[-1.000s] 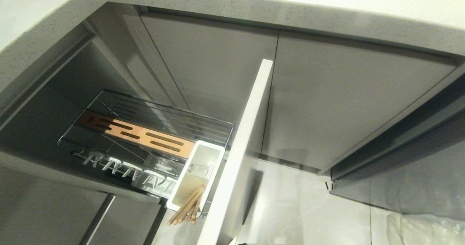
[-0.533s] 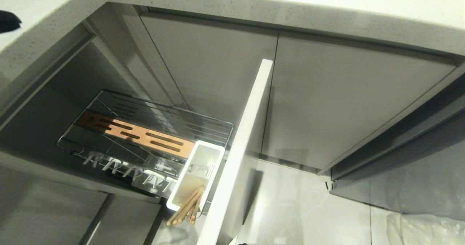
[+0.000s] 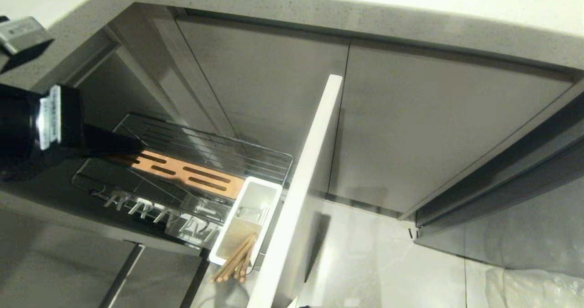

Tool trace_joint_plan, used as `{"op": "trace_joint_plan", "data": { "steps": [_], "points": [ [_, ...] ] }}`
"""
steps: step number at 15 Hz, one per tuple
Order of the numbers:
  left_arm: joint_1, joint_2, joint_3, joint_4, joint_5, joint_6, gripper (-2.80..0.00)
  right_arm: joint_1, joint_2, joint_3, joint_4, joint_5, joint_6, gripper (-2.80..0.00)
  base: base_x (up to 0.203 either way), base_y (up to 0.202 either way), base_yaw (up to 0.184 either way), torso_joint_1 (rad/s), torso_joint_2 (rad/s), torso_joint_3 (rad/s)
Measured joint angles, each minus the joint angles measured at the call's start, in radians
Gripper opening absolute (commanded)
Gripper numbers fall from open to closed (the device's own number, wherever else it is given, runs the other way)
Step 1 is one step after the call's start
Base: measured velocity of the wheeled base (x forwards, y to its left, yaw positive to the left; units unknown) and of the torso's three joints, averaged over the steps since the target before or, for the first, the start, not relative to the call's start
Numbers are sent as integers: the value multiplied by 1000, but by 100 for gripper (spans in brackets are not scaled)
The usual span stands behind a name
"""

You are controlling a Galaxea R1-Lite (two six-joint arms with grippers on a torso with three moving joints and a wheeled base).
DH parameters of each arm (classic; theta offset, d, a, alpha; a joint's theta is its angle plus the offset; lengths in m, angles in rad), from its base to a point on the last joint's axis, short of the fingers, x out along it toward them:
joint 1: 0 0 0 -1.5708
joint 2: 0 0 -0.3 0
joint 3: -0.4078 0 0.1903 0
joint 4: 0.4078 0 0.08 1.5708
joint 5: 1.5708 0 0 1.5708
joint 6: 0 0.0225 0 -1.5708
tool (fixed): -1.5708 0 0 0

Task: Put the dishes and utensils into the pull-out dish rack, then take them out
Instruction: Take the chopsticks out of the cupboard

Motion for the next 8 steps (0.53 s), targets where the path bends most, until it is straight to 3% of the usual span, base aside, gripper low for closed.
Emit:
{"op": "trace_joint_plan", "data": {
  "steps": [3, 8],
  "points": [
    [-37, 54, 18, 79, -23, -16, -280, 0, 0, 0, 0, 0, 0, -280, 0, 0, 0, 0, 0, 0],
    [-80, 156, 28, 188, -156, -60, -280, 0, 0, 0, 0, 0, 0, -280, 0, 0, 0, 0, 0, 0]
  ]
}}
